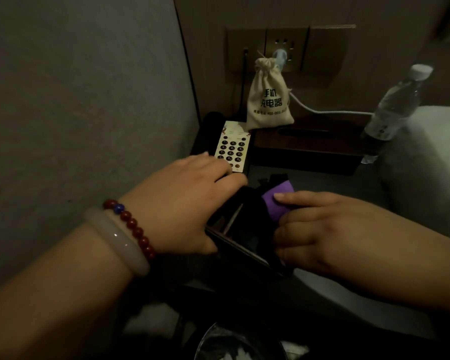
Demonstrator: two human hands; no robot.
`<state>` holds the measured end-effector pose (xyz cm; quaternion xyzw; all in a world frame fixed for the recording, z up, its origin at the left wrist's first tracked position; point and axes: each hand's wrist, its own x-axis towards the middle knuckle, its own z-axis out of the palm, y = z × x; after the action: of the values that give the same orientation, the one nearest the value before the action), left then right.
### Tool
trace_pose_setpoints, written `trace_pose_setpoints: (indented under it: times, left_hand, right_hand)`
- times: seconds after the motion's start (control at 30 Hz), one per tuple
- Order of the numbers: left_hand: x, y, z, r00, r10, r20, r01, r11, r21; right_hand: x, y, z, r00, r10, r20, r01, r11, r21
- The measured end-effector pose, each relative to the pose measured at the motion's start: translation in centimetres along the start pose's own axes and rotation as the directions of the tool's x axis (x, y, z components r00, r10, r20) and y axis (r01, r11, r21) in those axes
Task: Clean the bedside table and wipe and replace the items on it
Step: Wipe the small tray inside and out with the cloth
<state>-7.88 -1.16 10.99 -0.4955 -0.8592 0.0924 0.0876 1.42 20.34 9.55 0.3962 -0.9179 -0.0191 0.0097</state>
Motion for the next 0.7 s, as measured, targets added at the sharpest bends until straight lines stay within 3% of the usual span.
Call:
trace_pose_setpoints:
  times: [0.1, 0.2, 0.3, 0.43, 0.5, 0.6, 0.67, 0.7]
  left_hand:
    - [-1.5, 0.9, 0.2, 0.985, -0.159, -0.072, 0.157, 0.987, -0.040]
    - [-2.9, 2.8, 0.3, 0.929, -0.318, -0.188, 0.310, 0.948, -0.076]
    - [-3.4, 5.0, 0.9, 0.873, -0.432, -0.224, 0.415, 0.902, -0.121]
    - [-4.1, 6.3, 1.6, 0.837, -0.478, -0.266, 0.459, 0.878, -0.132]
    - [-4.5, 6.1, 1.3, 0.815, -0.493, -0.303, 0.479, 0.869, -0.124]
    - [-5.3, 6.1, 0.9, 0.794, -0.532, -0.295, 0.513, 0.846, -0.144]
    - [-5.2, 6.6, 1.0, 0.776, -0.570, -0.270, 0.541, 0.821, -0.179]
    - [-4.9, 7.0, 1.1, 0.770, -0.578, -0.271, 0.543, 0.816, -0.198]
  right_hand:
    - [0.7, -1.5, 0.2, 0.982, 0.185, 0.022, -0.184, 0.982, -0.046]
    - [2.2, -4.7, 0.6, 0.911, 0.409, 0.047, -0.410, 0.912, 0.019]
    - [4.0, -7.9, 1.0, 0.790, 0.613, -0.024, -0.585, 0.765, 0.268]
    - [5.2, -9.6, 1.9, 0.637, 0.764, -0.102, -0.548, 0.542, 0.637]
    - [4.6, -9.3, 2.1, 0.691, 0.714, -0.113, -0.513, 0.595, 0.618]
    - [2.9, -7.5, 2.8, 0.840, 0.537, -0.081, -0.494, 0.817, 0.297]
    - [2.9, -7.0, 2.9, 0.847, 0.521, -0.109, -0.496, 0.847, 0.190]
    - [3.3, -7.4, 2.8, 0.814, 0.566, -0.130, -0.536, 0.818, 0.210]
